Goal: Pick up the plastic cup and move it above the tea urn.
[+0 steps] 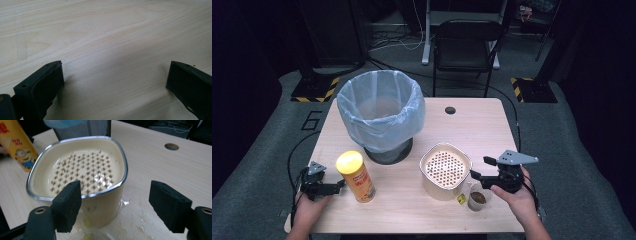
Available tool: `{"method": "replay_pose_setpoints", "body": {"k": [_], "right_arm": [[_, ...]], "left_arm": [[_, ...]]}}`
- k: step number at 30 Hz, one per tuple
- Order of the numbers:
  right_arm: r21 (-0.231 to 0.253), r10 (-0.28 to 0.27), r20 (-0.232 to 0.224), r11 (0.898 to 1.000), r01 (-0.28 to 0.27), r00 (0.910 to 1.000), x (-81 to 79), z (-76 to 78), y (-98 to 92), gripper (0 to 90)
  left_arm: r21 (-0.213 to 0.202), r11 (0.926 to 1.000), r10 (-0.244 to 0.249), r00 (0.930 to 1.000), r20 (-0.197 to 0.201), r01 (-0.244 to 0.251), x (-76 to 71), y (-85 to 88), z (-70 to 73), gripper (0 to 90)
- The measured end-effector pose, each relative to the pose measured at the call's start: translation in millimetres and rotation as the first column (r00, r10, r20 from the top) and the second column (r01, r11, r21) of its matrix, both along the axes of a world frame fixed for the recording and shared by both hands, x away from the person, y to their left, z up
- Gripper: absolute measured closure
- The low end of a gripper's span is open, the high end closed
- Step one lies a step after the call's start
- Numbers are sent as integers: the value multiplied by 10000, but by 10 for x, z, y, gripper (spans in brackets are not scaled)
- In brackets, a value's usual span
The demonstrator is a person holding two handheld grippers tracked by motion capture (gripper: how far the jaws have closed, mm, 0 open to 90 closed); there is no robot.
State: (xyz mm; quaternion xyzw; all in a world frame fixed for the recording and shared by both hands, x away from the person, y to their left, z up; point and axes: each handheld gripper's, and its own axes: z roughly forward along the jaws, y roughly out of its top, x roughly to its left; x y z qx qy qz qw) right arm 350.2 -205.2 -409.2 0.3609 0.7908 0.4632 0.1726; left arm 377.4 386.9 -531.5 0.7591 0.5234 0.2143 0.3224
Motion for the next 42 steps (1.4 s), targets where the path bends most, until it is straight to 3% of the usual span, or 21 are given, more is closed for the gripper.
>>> {"method": "replay_pose_setpoints", "body": {"k": [7,15,30,40,42], "right_arm": [[-77,592,-399,9982,-596,9974,-149,-259,-21,172],[-141,903,-478,9957,-910,9948,-219,-401,1,151],[-607,1220,-698,9901,-1263,9901,-269,-705,1,184],[-841,1377,-654,9861,-1429,9883,-285,-750,0,211],[-1190,1380,-561,9824,-1439,9888,-289,-757,10,247]], "left_arm": [[-14,10000,-1,10000,-32,1,-2,0,2,9],[-49,10000,51,9999,100,-51,0,-5,-8,9],[-6,10000,-7,10000,-47,7,-2,1,4,9],[-74,10000,48,10000,39,-48,-1,-6,-6,9],[-9,10000,-1,10000,-28,1,-2,0,2,9]]}}
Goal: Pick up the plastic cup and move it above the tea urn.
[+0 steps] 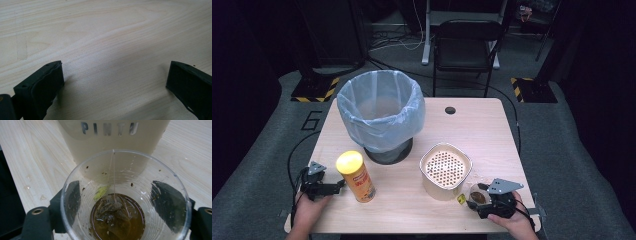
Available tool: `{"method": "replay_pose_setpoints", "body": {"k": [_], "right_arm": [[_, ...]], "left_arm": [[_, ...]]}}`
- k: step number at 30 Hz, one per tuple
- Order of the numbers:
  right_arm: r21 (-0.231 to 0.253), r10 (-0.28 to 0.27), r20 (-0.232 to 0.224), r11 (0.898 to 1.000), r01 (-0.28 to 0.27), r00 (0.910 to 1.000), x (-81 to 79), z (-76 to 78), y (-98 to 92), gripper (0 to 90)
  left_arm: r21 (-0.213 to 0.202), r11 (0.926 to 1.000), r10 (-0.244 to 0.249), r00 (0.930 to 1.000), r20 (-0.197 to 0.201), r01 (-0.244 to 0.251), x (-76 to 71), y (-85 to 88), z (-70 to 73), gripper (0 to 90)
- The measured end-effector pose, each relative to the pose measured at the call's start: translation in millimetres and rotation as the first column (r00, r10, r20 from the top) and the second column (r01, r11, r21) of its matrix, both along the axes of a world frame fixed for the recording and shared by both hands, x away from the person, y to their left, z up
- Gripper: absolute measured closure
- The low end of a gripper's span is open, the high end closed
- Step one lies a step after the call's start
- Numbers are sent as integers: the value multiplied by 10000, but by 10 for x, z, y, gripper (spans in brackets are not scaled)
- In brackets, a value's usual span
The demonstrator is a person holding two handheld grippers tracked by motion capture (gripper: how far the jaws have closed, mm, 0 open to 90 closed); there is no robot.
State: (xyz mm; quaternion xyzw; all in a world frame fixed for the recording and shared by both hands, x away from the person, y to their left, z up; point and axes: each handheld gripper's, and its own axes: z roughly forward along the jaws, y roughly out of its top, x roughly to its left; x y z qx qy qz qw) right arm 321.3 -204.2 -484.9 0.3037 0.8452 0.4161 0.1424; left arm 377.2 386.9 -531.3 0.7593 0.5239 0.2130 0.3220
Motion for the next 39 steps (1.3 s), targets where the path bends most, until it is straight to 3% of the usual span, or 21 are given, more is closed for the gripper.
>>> {"method": "replay_pose_setpoints", "body": {"k": [5,13,23,31,39], "right_arm": [[103,-92,105,9999,91,9999,2,9,-12,272],[-218,-88,347,9997,95,9994,-13,48,-12,296],[79,-524,423,9986,521,9977,84,257,-162,320],[-483,-597,865,9968,641,9945,225,547,-288,326],[-619,-674,1263,9952,756,9897,376,782,-340,331]], "left_arm": [[-10,10000,21,10000,24,-21,0,-2,-2,9],[-3,10000,25,10000,29,-25,0,-2,-2,9],[-107,9999,73,9999,124,-72,2,-9,-13,9],[-77,10000,58,9999,128,-57,2,-7,-12,9],[-70,10000,53,10000,70,-53,1,-6,-8,9]]}}
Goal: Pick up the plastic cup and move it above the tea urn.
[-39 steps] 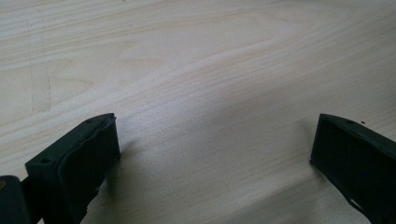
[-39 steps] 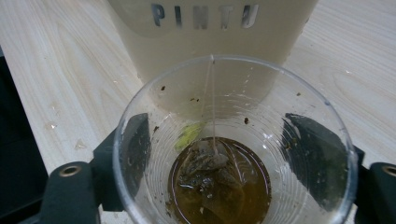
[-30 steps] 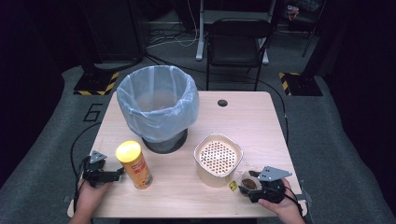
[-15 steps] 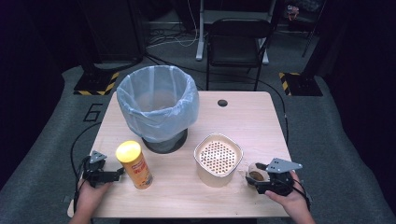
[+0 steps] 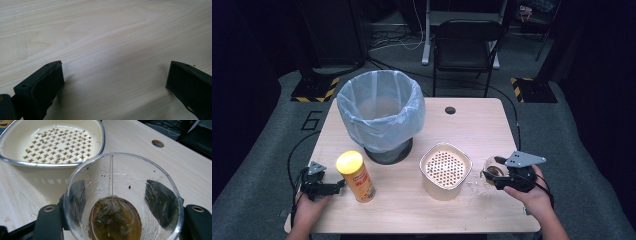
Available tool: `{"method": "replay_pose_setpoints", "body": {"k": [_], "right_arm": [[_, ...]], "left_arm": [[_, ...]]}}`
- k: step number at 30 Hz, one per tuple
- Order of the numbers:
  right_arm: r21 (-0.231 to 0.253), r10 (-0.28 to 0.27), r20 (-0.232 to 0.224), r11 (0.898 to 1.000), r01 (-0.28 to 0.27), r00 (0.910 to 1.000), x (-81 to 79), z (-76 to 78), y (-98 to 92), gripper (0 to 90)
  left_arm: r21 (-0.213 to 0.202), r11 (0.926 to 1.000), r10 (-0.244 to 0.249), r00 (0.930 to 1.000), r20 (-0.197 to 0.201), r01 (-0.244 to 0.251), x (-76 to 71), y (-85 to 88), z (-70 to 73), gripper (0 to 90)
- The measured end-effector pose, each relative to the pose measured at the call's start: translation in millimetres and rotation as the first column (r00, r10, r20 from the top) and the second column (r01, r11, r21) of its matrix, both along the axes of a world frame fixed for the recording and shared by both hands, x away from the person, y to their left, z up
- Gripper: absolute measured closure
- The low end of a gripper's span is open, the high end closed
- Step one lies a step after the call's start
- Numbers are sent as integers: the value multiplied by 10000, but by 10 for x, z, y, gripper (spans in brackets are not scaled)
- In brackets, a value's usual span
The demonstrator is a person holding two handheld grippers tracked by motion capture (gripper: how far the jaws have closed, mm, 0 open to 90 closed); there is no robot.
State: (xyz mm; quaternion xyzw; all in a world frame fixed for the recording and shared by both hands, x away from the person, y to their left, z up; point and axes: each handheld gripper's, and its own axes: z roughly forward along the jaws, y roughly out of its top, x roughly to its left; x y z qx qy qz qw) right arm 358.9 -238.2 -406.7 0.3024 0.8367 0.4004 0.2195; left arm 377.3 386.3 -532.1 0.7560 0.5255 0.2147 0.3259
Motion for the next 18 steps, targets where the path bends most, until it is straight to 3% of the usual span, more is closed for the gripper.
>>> {"method": "replay_pose_setpoints", "body": {"k": [8,18], "right_arm": [[13,46,222,10000,-46,9997,238,182,18,332],[-27,211,888,9998,-209,9958,511,448,180,334]], "left_arm": [[2,10000,-9,10000,-15,9,0,1,1,8],[77,10000,-53,10000,-64,53,0,6,8,9]]}}
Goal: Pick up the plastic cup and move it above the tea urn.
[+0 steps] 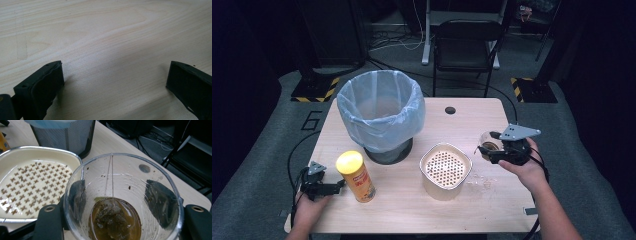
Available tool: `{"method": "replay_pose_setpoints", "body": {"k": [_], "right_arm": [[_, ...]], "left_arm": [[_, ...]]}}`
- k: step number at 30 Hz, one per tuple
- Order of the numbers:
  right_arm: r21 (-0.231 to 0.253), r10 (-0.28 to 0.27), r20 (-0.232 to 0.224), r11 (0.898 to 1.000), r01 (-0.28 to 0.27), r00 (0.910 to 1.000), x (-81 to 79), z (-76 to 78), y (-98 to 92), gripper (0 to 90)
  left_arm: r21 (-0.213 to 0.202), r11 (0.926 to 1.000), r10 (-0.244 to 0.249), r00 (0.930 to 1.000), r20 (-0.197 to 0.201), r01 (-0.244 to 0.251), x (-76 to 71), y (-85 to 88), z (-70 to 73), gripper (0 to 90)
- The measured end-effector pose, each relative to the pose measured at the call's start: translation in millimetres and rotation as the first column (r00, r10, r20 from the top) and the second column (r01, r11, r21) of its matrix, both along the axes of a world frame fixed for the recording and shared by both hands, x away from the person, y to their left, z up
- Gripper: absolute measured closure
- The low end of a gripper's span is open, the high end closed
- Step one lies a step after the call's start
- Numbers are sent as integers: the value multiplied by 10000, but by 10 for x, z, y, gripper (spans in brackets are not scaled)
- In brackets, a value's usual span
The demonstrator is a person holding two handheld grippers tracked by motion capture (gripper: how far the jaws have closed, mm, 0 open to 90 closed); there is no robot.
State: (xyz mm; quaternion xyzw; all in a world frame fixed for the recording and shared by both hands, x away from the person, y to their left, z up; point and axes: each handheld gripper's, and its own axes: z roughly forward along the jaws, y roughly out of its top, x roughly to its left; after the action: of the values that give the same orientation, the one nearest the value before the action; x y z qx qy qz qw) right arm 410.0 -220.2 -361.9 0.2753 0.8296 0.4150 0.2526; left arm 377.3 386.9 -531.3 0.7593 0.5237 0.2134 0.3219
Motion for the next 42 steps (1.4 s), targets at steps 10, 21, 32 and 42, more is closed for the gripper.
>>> {"method": "replay_pose_setpoints", "body": {"k": [10,21,32,42], "right_arm": [[252,529,231,9983,-535,9983,285,60,245,336],[212,927,272,9954,-933,9953,475,28,463,336],[420,1151,433,9923,-1169,9924,579,-21,576,335],[70,1514,833,9883,-1525,9850,534,25,628,335]], "left_arm": [[0,10000,15,10000,19,-15,0,-1,-2,8],[0,10000,15,10000,24,-15,1,-1,-2,9],[1,10000,13,10000,25,-13,1,-1,-2,9],[0,10000,14,10000,20,-14,1,-1,-2,8]]}}
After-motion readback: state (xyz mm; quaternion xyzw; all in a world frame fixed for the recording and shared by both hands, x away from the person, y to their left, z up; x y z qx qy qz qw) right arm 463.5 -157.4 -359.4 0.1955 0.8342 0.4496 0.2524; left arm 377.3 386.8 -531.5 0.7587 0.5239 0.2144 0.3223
